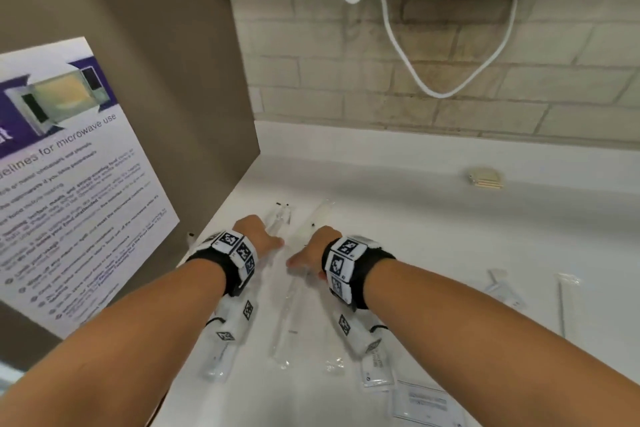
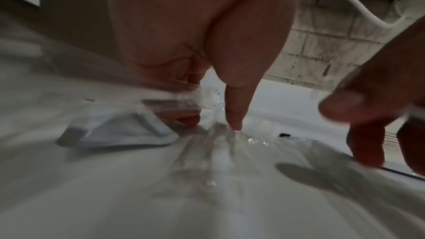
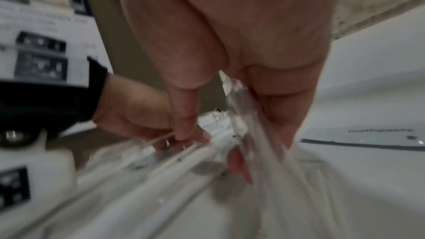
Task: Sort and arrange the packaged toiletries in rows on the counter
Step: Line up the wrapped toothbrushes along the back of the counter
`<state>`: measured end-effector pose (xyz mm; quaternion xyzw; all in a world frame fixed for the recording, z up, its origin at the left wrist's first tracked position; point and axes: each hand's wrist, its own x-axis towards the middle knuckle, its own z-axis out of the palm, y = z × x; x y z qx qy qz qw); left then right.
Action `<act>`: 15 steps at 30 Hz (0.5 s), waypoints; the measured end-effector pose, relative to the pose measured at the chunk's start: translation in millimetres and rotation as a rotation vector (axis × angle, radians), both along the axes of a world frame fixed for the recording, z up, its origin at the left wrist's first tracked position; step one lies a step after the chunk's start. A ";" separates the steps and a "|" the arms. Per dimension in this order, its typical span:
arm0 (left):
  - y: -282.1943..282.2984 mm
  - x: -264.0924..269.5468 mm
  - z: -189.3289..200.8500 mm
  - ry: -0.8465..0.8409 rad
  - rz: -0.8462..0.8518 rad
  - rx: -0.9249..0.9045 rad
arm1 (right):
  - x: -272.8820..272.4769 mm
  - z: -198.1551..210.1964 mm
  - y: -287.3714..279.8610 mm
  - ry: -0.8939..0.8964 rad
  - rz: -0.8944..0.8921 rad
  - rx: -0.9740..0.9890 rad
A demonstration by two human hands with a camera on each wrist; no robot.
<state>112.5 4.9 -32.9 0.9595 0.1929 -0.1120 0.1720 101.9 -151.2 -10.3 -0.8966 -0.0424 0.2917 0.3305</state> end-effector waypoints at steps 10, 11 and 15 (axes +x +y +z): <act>35.6 -6.7 45.5 -0.282 0.030 -0.555 | 6.3 -17.9 24.6 -0.080 -0.085 -0.105; 38.5 -10.2 51.4 -0.318 0.027 -0.602 | 7.1 -16.4 25.5 -0.076 -0.124 -0.058; 48.4 -25.0 63.0 -0.379 0.047 -0.640 | 8.8 -9.8 26.6 -0.088 -0.288 0.247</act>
